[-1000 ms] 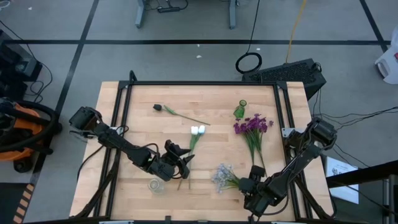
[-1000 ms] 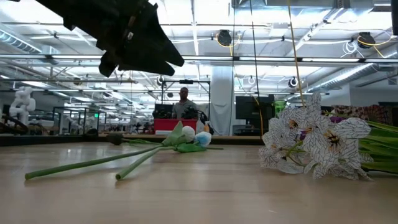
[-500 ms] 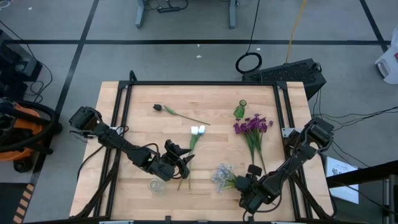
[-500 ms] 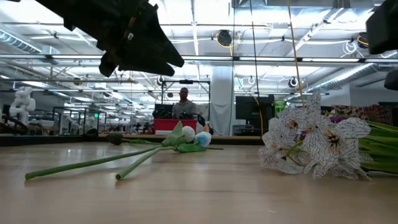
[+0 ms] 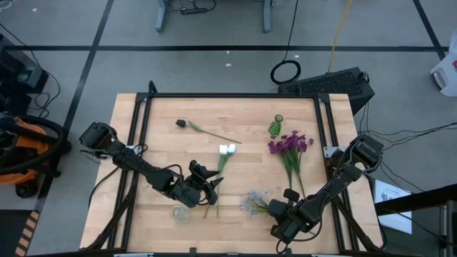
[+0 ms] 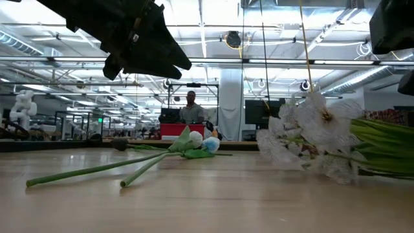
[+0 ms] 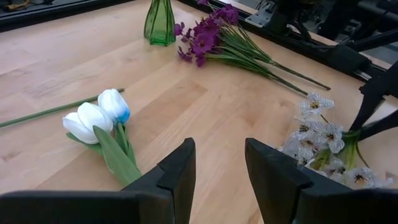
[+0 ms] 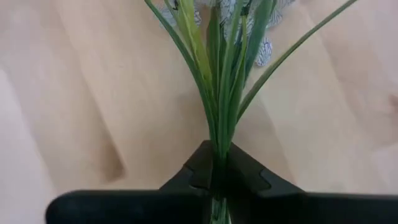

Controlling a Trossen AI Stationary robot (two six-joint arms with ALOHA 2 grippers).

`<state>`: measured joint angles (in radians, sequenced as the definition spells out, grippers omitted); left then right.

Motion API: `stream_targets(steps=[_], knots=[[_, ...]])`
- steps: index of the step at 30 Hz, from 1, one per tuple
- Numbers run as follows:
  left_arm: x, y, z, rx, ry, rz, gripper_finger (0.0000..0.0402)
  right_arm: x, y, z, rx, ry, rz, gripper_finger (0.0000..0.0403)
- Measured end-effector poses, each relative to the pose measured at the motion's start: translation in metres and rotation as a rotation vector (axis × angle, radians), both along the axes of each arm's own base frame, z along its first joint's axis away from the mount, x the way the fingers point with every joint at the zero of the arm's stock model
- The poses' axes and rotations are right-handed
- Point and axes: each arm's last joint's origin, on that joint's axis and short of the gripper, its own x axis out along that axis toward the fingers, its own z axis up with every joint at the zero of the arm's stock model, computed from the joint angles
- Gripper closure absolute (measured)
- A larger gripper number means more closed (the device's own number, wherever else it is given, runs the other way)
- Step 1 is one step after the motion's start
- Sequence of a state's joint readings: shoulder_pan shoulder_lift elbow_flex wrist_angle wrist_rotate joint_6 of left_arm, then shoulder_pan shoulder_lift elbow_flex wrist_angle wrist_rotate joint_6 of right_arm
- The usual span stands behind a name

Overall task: Sort flowers into vase by color
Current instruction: Move the dark white flower to the center of the table

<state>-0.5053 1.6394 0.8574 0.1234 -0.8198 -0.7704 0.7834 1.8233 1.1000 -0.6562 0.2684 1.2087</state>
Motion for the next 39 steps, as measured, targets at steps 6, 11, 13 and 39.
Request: stream_targets(steps=[6,11,13,39], knots=[[0.0,0.0,0.0,-0.003,-0.002,-0.001,0.0258,0.003,0.001,0.011,0.04,-0.088,-0.044,0.0397],[0.0,-0.002,0.0,-0.011,-0.008,-0.005,0.0258,0.006,-0.001,0.029,0.038,-0.255,-0.141,0.0396],[0.0,-0.003,0.001,-0.014,-0.015,-0.009,0.0258,0.009,-0.002,0.036,0.028,-0.352,-0.19,0.0395],[-0.003,-0.003,0.008,0.029,-0.008,-0.036,0.0258,0.049,-0.019,0.066,-0.116,-1.081,-0.696,0.0394]])
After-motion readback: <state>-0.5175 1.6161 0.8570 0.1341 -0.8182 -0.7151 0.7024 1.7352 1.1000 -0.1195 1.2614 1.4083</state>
